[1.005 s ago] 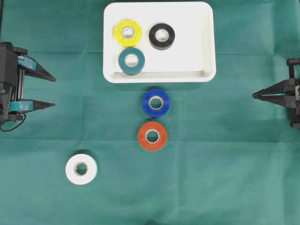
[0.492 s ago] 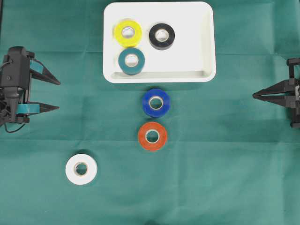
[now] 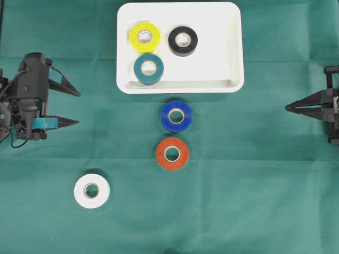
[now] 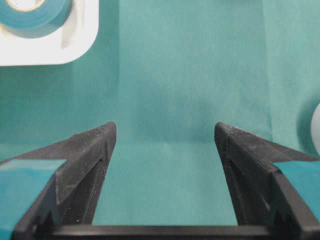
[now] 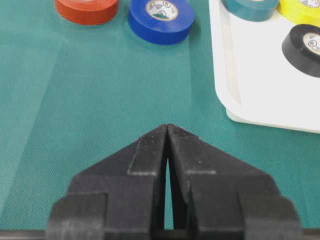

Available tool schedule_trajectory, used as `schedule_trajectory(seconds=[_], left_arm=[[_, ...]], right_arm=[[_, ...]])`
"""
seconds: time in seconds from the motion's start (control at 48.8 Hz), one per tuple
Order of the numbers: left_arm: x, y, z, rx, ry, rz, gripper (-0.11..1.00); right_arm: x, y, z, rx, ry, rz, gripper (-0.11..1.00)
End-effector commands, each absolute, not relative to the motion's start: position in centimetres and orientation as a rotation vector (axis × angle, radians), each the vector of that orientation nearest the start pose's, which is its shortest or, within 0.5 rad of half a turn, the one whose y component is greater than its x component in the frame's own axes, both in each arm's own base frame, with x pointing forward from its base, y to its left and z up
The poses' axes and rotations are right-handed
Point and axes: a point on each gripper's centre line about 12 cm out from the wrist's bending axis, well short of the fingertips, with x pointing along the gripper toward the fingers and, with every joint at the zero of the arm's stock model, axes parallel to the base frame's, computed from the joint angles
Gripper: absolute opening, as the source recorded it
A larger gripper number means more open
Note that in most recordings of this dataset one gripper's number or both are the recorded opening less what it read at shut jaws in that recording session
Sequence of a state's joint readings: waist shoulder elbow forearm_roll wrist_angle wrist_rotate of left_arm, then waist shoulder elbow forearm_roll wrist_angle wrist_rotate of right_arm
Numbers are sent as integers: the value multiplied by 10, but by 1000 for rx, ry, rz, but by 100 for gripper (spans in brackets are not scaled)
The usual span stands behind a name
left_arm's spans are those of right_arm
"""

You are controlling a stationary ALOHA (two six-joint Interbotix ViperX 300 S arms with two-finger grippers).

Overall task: Put the tape into the white case with the left arm.
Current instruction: 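Reach the left gripper over the blue tape roll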

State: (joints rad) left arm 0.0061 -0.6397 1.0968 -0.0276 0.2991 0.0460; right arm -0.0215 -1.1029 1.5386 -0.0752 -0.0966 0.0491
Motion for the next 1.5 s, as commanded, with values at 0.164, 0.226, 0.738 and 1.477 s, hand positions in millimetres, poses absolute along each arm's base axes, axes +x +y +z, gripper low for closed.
schedule_trajectory(seconds=[0.164, 0.226, 0.738, 1.477], left_arm=[[261, -8, 199, 13, 767, -36, 78], [271, -10, 200, 7, 776, -39, 78], [356, -14, 187, -95, 902, 8, 78], [444, -21, 178, -201, 919, 55, 78]], right_arm=[[145, -2, 153, -20, 327, -11, -9], [145, -2, 153, -20, 327, -11, -9], [145, -2, 154, -19, 324, -11, -9], [145, -2, 154, -20, 326, -11, -9]])
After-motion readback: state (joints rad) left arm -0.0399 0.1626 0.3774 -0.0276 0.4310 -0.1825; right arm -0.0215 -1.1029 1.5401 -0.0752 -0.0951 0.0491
